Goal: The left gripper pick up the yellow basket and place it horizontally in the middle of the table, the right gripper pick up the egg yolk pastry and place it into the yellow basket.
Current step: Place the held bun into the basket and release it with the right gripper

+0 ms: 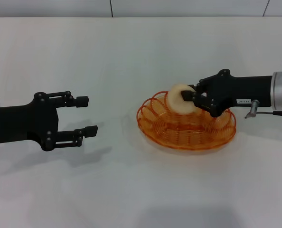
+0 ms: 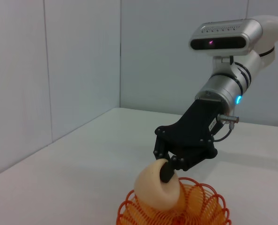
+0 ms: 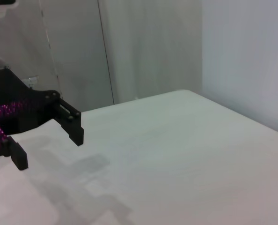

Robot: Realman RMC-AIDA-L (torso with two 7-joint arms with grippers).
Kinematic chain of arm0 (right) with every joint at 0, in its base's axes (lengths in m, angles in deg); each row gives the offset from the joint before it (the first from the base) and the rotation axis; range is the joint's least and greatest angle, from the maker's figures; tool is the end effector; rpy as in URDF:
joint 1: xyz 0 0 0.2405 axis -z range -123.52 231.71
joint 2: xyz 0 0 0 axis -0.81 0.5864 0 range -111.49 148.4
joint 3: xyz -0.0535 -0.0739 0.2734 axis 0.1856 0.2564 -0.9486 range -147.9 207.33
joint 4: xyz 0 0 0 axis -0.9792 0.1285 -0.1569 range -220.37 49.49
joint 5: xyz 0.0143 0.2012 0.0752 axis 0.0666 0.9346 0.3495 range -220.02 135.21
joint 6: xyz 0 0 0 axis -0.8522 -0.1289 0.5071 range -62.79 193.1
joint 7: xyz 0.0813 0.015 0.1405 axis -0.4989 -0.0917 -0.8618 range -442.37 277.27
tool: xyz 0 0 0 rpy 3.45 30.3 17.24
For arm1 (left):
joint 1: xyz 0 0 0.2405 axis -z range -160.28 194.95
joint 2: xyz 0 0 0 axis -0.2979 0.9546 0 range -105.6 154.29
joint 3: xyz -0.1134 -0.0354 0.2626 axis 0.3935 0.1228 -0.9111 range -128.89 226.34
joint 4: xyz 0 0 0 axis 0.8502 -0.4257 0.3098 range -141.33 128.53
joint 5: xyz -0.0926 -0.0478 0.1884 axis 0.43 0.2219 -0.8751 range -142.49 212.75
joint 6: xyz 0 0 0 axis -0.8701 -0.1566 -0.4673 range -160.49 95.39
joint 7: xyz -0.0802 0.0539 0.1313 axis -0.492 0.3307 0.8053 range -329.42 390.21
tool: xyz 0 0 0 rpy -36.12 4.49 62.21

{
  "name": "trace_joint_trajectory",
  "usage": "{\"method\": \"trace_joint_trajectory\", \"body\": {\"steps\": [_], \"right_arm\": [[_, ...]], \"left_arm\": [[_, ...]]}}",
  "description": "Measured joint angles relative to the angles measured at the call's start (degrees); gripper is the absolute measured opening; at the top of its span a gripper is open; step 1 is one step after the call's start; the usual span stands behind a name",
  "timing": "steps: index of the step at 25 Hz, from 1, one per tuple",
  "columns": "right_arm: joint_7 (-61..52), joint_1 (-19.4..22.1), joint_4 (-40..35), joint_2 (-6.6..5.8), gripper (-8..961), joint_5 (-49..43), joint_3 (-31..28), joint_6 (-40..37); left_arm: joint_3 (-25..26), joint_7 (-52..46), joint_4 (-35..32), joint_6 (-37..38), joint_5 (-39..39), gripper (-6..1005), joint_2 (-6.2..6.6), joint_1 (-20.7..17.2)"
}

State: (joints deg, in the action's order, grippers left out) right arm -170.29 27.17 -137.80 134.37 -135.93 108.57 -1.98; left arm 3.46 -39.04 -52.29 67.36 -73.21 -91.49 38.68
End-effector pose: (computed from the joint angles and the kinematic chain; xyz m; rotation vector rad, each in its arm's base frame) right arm 0.2237 0.3827 -0.0580 -2.7591 0.3764 0.5171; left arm -0.3010 0.3086 0.0077 -2.7999 -0.2898 -0.6950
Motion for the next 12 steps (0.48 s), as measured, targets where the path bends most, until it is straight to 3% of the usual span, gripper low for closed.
{"method": "trace_joint_trajectory", "body": {"steps": [12], "right_arm": [[2.57,0.56,0.5,-0.42,355,2.94,0.8,-2.53]], "left_arm": [[0.0,0.0,0.02,-0.27,-0.04,713,0.0,-0.06]]}}
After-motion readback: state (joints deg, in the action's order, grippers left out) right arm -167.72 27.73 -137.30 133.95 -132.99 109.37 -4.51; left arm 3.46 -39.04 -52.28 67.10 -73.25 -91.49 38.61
